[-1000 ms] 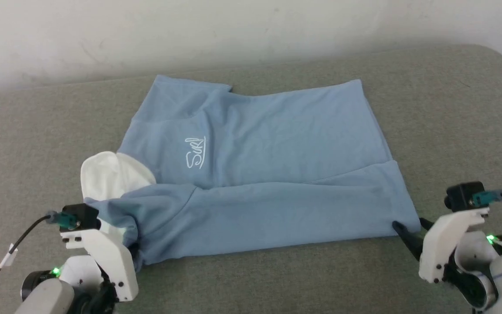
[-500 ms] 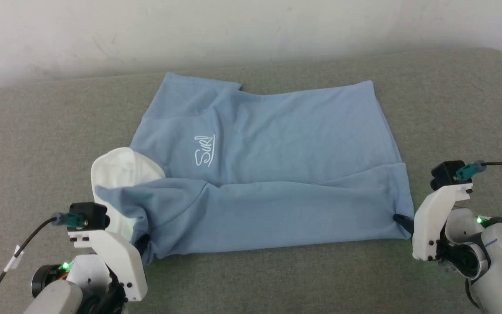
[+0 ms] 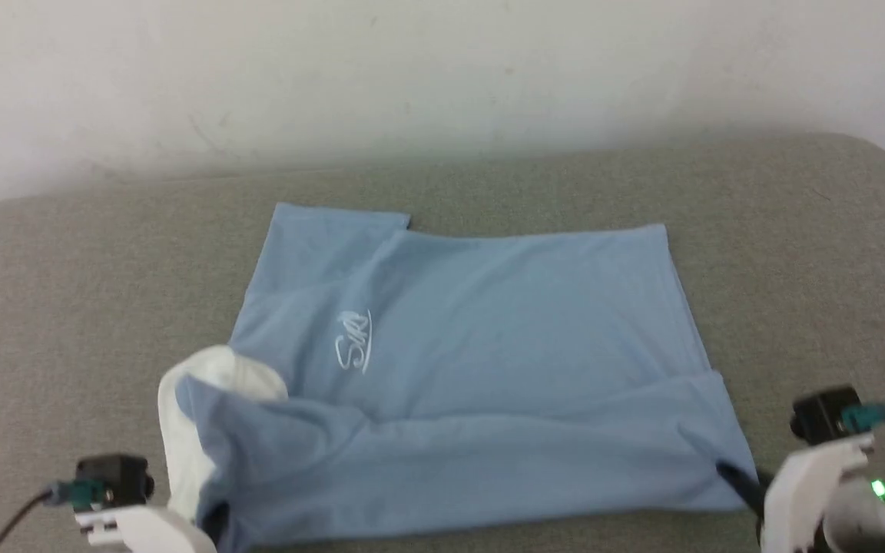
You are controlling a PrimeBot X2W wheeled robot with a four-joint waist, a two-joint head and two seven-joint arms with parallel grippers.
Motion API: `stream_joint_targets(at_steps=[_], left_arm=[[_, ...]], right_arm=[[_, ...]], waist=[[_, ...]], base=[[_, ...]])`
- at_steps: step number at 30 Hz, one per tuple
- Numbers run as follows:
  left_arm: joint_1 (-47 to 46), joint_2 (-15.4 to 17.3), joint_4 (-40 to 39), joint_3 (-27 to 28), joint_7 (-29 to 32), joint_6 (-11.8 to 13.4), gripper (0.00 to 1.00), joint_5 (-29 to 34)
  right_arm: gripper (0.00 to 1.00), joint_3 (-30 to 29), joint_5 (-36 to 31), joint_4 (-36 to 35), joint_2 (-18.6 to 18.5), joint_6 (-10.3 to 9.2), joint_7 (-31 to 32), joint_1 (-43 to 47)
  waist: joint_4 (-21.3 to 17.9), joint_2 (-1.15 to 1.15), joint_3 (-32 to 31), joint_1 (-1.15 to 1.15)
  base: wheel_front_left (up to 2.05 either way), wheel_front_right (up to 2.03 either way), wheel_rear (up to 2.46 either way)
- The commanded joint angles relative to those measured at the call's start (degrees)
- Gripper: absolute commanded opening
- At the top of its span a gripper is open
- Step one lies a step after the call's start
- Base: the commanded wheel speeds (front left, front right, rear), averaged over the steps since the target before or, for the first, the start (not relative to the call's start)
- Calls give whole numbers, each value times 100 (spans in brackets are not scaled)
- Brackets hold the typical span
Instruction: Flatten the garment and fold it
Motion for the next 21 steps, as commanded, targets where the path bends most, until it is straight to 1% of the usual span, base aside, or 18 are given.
stream_joint_targets(at_steps=[1, 4, 5, 6, 7, 11, 14, 18, 21], left_arm=[[87, 20, -20, 11, 8, 40, 0, -17], [324, -80, 58, -25, -65, 60, 0, -90], [360, -165, 169, -7, -161, 64, 23, -118], [395, -257, 304, -20, -217, 37, 92, -171], [421, -352, 440, -44, -243, -14, 100, -251], [402, -542, 734, -7, -449, -177, 100, -388], [223, -671, 635, 220, -859, -324, 100, -442], [-204, -730, 477, 545, -1446, -412, 100, -305], [-715, -702, 493, 622, -1756, -437, 100, -28]], right_arm=[[0, -71, -46, -44, 19, -4, 15, 110], [0, -443, -157, -271, 262, -4, 143, 732], [2, -545, -238, -303, 350, -4, 120, 882], [40, -644, -348, -310, 441, -4, 70, 995], [100, -723, -384, -307, 570, -4, 50, 1088], [100, -939, -660, -519, 935, -4, -488, 1195], [100, -1167, -902, -859, 1182, -4, -1133, 1161], [100, -1401, -1290, -1333, 1455, -4, -1884, 1010], [100, -1538, -1528, -1594, 1589, -4, -2302, 806]], waist=[[31, 0, -27, 1], [80, 0, -41, 1], [85, 0, -35, 1], [81, 0, -30, 1], [74, 0, -32, 1], [36, 0, -51, 1], [37, 0, -78, 1], [21, 0, -63, 1], [18, 0, 45, 1]], base=[[0, 0, 0], [0, 0, 0], [0, 0, 0], [0, 0, 0], [0, 0, 0], [0, 0, 0], [0, 0, 0], [0, 0, 0], [0, 0, 0]])
